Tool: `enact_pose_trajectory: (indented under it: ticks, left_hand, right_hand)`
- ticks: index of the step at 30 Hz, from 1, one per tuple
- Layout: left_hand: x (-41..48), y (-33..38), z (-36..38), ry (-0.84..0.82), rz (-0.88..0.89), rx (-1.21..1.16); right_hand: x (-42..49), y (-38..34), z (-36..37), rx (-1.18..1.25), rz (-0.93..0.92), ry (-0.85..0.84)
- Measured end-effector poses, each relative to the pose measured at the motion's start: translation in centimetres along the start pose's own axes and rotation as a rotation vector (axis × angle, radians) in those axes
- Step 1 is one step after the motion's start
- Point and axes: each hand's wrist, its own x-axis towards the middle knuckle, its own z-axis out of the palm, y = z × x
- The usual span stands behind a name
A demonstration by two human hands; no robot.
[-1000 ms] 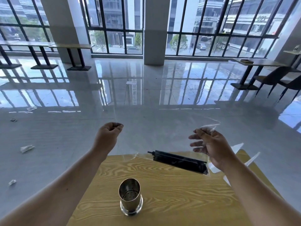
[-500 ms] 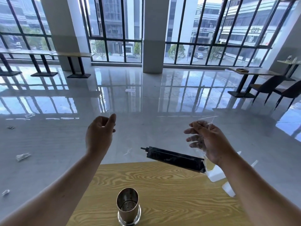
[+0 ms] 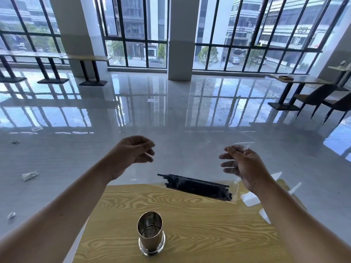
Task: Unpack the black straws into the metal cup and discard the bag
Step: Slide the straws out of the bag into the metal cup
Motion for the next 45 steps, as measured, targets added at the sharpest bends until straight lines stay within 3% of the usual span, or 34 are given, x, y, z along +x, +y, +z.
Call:
enact_pose_trajectory:
  ticks: [9, 19, 33, 45]
  left_hand:
    - [-1.2, -5.2, 0.2, 0.042, -0.122, 0.124]
    - [-4.8, -12.4, 0.2, 0.096, -0.273, -0.030]
    - [-7.4, -17.1, 1.5, 0.136, -0.416, -0.099]
    - [-8.1, -22.5, 0.9, 0.363, -0.580, -0.160]
  right_hand:
    - [0.4, 1.4, -0.2, -0.176, -0.058, -0.009]
    - [-0.4, 4.6, 0.1, -0.287, -0.005, -0.033]
    - [-0.5, 5.4, 1.6, -0.455, 0.029, -0.096]
    - [1.7, 5.0, 8.1, -0.801, -0.087, -0.200]
